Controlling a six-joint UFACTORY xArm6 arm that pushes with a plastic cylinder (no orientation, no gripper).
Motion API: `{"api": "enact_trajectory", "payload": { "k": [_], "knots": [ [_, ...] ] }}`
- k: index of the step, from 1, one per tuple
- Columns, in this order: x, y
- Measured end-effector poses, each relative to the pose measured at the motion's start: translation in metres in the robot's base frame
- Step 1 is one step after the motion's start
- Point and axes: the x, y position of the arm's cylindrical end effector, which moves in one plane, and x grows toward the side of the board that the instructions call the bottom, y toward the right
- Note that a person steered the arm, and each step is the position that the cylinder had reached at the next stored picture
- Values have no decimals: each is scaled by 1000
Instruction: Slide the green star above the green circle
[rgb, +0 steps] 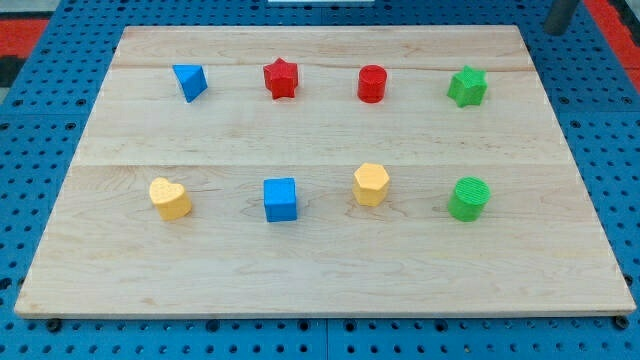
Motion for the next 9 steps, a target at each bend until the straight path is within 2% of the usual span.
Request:
{"api": "enact_trajectory", "payload": {
  "k": [3,4,5,6,8,9],
  "knots": [
    [0,0],
    [13,11],
    [58,9],
    [69,-24],
    [58,-108],
    [75,-139]
  ]
}}
